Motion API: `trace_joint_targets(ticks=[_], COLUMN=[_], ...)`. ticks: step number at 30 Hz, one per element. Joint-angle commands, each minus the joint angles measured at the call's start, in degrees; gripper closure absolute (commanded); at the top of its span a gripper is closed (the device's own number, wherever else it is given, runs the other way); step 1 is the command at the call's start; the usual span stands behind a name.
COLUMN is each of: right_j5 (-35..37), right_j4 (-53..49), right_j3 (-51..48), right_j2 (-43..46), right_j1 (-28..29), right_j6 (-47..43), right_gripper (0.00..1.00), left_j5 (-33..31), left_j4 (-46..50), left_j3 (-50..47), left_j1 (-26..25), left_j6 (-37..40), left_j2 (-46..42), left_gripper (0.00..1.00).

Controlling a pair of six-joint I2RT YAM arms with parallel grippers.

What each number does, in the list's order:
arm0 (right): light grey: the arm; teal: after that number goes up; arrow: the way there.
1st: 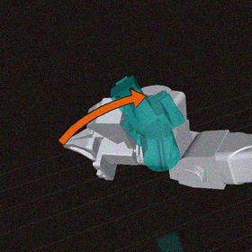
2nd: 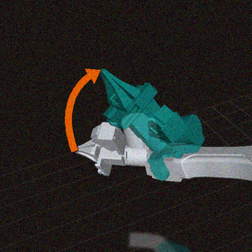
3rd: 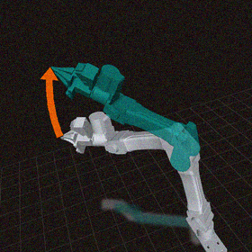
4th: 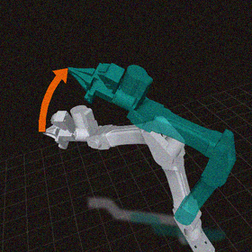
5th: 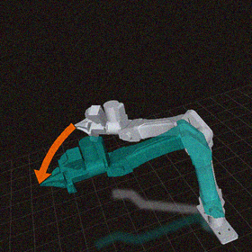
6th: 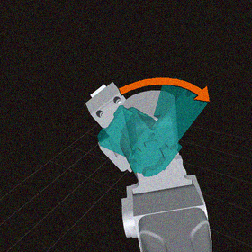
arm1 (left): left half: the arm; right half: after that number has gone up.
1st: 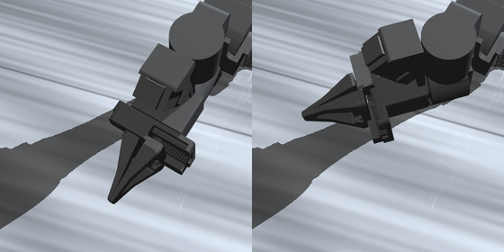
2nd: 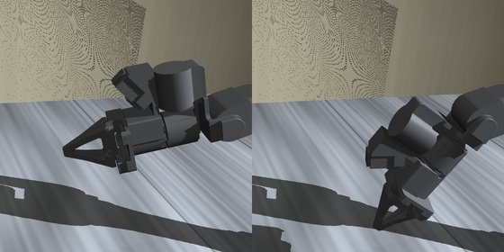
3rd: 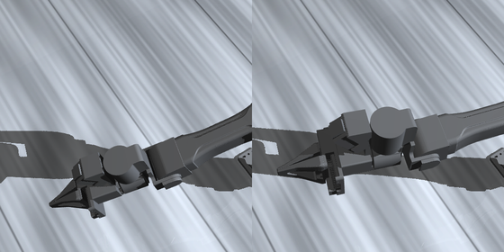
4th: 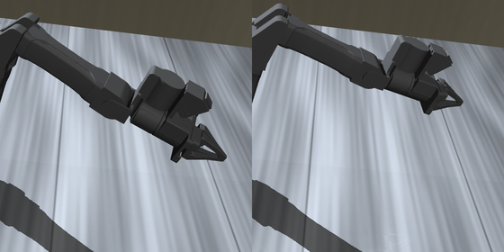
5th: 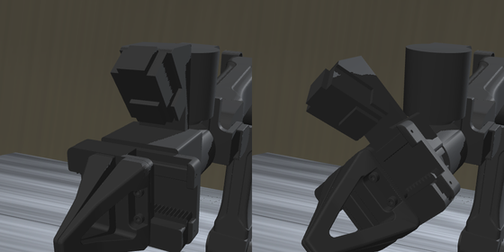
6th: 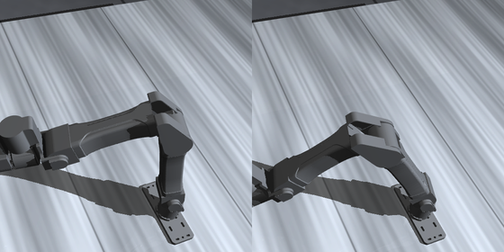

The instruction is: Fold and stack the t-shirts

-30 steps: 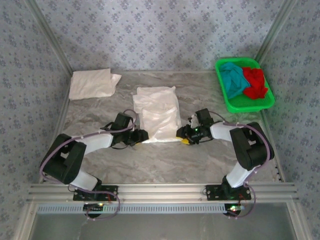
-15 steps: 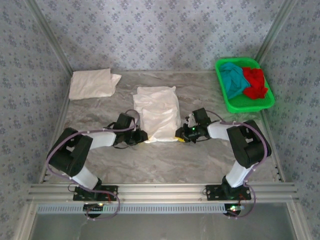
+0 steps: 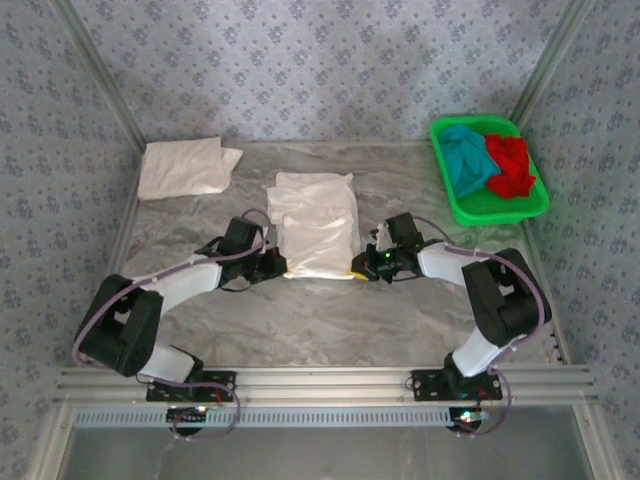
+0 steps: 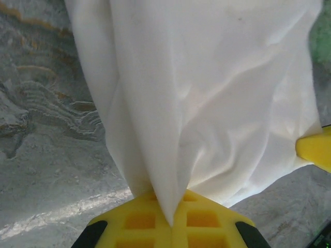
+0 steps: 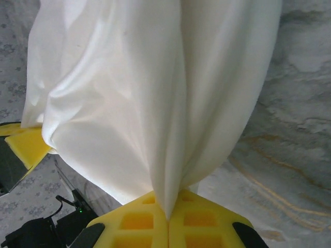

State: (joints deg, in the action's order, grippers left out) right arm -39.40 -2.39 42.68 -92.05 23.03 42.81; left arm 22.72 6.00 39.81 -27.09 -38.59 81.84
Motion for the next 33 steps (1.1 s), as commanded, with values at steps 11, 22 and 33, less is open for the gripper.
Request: trace_joint_targets(ticks=[11, 22, 33], right_j5=[5.5, 0.7, -3.2], right_j4=[-5.5, -19.9, -26.8], right_j3=[-7.1, 23.0, 41.5], right_j2=[13.7, -0.8, -9.9], right_j1=[12.6, 2.5, -4.2], right_j6=[8.2, -4.9, -5.2], right_gripper=[1.0, 1.0, 1.0], left_j5=[-3.9, 4.4, 6.8], left_j4=[13.7, 14.9, 27.3], left_j3=[-6.2, 20.3, 49.4], left_j1=[-7.1, 3.3, 6.7], left_j6=[-2.8, 9.5, 18.7], left_j2=[-16.8, 0.2, 16.1], left_gripper=[1.0, 1.0, 1.0])
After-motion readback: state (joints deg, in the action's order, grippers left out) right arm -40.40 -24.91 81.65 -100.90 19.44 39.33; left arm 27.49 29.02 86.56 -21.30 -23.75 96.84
